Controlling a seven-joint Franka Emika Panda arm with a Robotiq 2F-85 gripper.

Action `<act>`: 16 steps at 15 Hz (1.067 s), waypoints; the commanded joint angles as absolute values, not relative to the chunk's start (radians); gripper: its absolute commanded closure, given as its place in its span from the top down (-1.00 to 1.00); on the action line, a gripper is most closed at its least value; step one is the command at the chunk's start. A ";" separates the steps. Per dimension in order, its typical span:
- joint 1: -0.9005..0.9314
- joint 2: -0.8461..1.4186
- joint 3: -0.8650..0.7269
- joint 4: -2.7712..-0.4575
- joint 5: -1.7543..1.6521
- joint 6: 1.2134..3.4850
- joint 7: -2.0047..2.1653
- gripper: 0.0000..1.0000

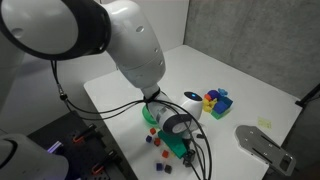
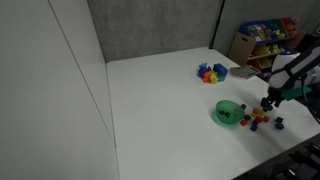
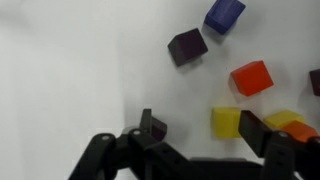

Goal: Pick up three blocks from the green bowl and put them on the table

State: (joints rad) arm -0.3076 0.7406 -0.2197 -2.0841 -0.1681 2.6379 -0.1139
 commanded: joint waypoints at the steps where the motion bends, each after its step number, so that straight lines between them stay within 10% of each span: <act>1: -0.302 0.688 -0.220 -2.108 -0.164 2.641 -0.144 1.00; 16: -0.066 0.046 -0.234 -2.371 -0.395 2.269 -0.062 1.00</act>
State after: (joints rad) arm -0.0771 0.2282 -0.2677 -2.2884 -0.3596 2.3860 -0.0939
